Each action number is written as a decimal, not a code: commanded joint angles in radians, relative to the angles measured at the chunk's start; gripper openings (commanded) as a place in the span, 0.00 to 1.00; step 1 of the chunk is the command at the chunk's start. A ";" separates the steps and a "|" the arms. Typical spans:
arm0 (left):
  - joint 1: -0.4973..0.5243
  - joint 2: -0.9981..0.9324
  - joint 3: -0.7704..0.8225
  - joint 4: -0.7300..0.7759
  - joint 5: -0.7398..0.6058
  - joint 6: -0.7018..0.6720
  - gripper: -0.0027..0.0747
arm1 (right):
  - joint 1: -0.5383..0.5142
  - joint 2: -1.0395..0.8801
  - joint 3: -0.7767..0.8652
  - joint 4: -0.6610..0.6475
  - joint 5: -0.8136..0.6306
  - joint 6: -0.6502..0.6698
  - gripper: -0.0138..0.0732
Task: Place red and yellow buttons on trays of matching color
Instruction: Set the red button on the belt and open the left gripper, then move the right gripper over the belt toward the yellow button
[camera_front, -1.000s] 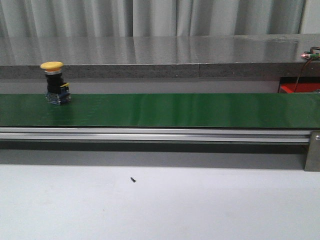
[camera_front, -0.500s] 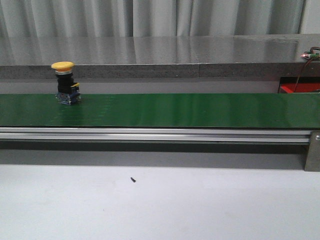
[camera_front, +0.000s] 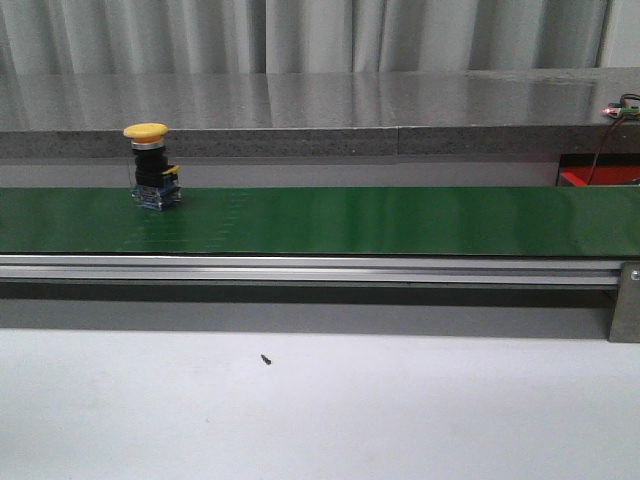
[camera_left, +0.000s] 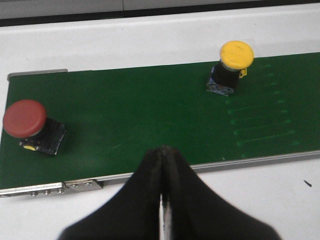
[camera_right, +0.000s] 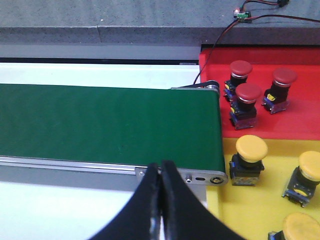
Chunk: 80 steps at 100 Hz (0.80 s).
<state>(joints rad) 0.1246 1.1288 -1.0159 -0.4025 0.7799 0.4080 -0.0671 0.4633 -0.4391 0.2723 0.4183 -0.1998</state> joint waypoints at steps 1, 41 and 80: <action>-0.008 -0.079 0.023 -0.039 -0.078 0.001 0.01 | 0.002 0.001 -0.027 0.012 -0.070 -0.008 0.02; -0.008 -0.386 0.307 -0.042 -0.156 0.001 0.01 | 0.003 0.083 -0.080 0.013 -0.016 -0.007 0.02; -0.008 -0.501 0.413 -0.042 -0.166 0.001 0.01 | 0.094 0.395 -0.364 0.013 0.192 -0.008 0.02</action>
<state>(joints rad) 0.1214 0.6309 -0.5803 -0.4112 0.6846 0.4080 0.0093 0.7933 -0.7119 0.2739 0.6191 -0.1998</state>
